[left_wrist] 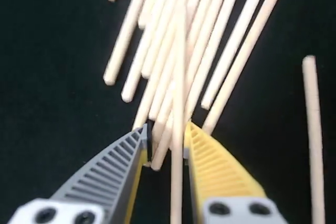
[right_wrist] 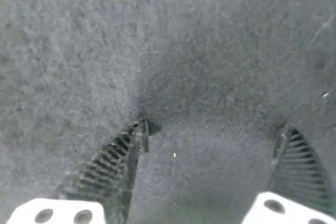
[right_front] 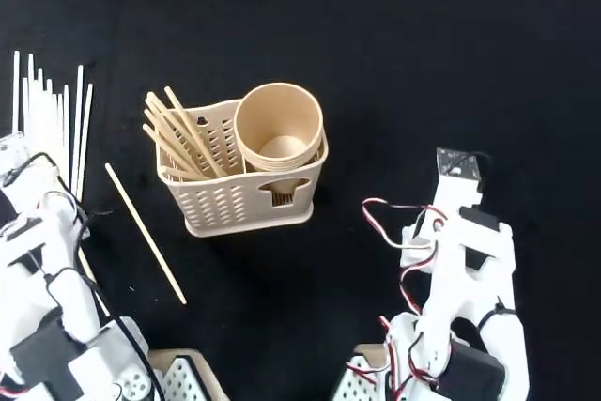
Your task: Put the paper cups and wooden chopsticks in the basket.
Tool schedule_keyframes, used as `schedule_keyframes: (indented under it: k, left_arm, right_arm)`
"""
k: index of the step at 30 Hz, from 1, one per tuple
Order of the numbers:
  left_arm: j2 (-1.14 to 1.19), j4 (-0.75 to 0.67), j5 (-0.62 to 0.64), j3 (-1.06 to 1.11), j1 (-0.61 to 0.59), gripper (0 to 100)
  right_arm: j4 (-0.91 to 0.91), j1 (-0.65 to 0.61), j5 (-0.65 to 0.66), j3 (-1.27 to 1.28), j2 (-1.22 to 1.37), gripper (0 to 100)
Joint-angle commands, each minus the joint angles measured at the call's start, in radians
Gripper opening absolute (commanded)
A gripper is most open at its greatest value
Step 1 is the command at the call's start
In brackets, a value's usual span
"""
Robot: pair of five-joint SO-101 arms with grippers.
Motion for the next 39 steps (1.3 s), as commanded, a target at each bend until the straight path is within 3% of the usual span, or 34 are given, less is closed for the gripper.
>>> schedule_keyframes:
  k: [1,11,14,27,31,36,39]
  left_arm:
    - [0.028,0.081,0.011,-0.082,0.045,12]
    - [0.040,0.083,0.012,-0.088,0.038,11]
    - [0.040,0.101,0.012,-0.120,0.041,5]
    - [0.038,0.574,0.014,-0.575,0.047,4]
    - [0.017,0.747,0.089,-0.789,0.050,3]
    - [-0.169,0.930,0.110,-0.980,0.151,3]
    - [-0.344,0.953,0.110,-1.010,0.239,3]
  right_arm:
    - [-0.009,0.003,-0.003,0.002,-0.030,38.2]
    - [-0.009,0.008,-0.003,0.004,-0.030,38.2]
    - [-0.009,0.008,-0.003,0.004,-0.030,38.2]
    - [-0.009,0.009,-0.003,0.004,-0.025,38.2]
    - [-0.009,0.009,-0.003,0.004,-0.025,38.2]
    - [-0.009,0.011,-0.003,0.004,-0.025,38.2]
    - [-0.009,0.011,-0.003,0.005,-0.025,38.2]
